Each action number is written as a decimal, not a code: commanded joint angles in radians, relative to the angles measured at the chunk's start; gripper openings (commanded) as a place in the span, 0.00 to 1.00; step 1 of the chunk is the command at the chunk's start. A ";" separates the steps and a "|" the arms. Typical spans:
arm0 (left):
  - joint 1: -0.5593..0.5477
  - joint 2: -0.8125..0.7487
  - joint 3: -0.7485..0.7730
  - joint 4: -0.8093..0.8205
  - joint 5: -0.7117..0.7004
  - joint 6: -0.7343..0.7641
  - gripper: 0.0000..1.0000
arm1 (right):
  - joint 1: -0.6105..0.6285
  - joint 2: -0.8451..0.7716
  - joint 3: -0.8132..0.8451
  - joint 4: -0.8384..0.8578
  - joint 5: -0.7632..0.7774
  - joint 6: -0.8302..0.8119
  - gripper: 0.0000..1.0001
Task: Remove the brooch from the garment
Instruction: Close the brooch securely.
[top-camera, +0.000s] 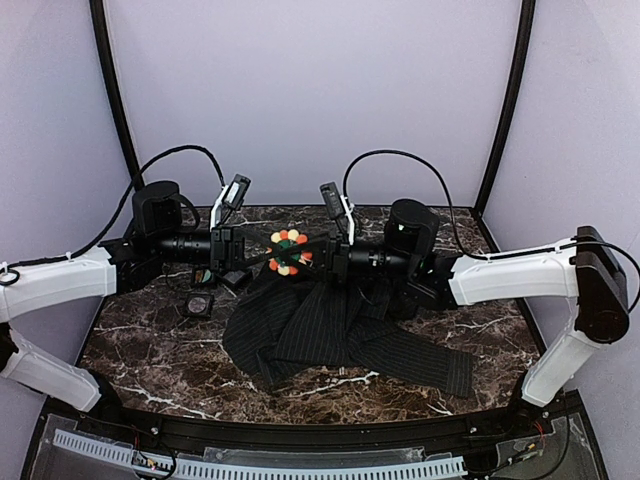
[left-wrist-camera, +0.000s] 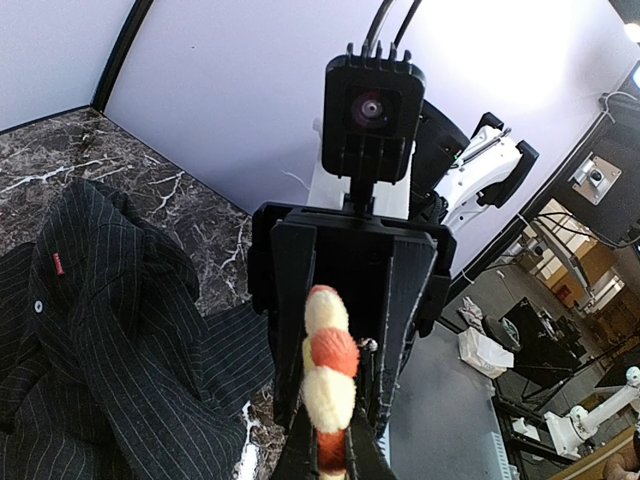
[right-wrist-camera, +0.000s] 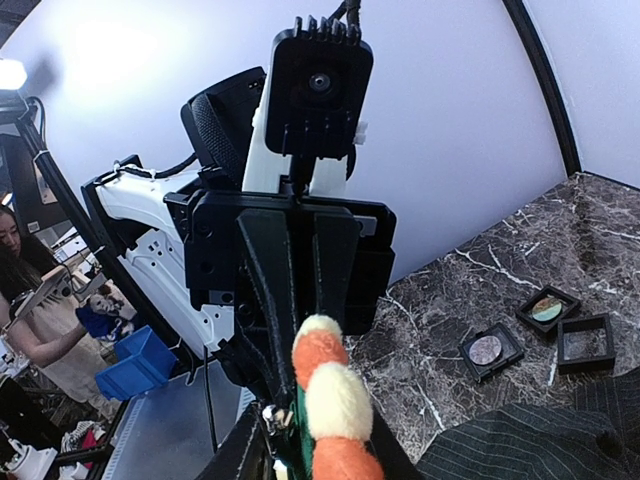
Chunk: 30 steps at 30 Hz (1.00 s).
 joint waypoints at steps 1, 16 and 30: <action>-0.008 -0.005 0.004 -0.020 0.015 0.018 0.01 | 0.007 0.020 0.026 0.022 0.008 0.003 0.27; -0.012 -0.007 0.005 -0.032 0.003 0.028 0.01 | 0.007 0.023 0.024 0.026 0.017 0.017 0.21; -0.009 -0.036 -0.004 -0.061 -0.079 0.046 0.01 | 0.004 -0.005 -0.021 0.059 0.056 0.028 0.21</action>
